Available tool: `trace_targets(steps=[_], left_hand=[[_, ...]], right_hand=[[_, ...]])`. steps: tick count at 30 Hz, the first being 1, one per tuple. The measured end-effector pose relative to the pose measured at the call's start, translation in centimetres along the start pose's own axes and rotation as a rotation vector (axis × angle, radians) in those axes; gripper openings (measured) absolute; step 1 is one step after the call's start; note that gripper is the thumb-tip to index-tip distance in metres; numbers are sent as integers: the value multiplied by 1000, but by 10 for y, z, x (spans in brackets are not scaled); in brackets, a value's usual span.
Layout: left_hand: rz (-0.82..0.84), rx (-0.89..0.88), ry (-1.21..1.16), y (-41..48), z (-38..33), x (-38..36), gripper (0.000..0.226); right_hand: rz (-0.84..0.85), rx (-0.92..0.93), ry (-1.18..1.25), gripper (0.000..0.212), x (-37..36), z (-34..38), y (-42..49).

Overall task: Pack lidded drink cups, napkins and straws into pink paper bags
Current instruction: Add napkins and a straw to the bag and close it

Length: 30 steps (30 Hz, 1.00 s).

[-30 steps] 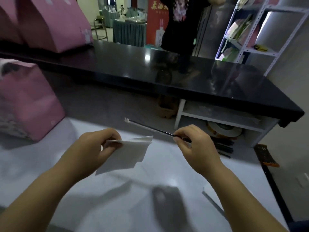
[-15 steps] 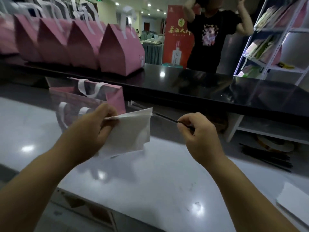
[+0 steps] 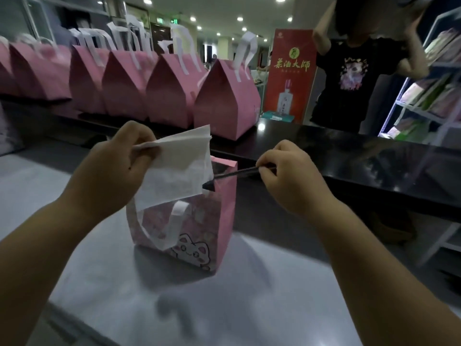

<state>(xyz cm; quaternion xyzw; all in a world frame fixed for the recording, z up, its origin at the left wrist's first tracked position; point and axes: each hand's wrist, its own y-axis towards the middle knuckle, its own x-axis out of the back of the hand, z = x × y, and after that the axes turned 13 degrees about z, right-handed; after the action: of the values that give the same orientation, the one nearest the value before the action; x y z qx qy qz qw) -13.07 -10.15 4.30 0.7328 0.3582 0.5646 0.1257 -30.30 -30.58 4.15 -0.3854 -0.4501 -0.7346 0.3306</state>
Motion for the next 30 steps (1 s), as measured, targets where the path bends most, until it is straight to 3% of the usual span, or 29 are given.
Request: trace_targets(steps=[6,12,17,21,26,30], left_hand=[[-14,-12,-31,39,49,-3,6],[90,-81,-59,68,90,-17,7],[160,-143,-150,87,128,-23,9],[222,-172,-246,96,153,-32,10],[259,-210,-308,100,170,-44,7],[288,-229,-396,106,172,-47,8]], right_hand=[[220,74,-209,17,-8,28,66],[283,106,-302,13,-41,49,107],[313,-22,-344,15,-77,49,128],[435,-205,-402,26,-93,46,137],[368,-327,-224,46,-83,48,134],[232,-330,110,51,-75,59,129]])
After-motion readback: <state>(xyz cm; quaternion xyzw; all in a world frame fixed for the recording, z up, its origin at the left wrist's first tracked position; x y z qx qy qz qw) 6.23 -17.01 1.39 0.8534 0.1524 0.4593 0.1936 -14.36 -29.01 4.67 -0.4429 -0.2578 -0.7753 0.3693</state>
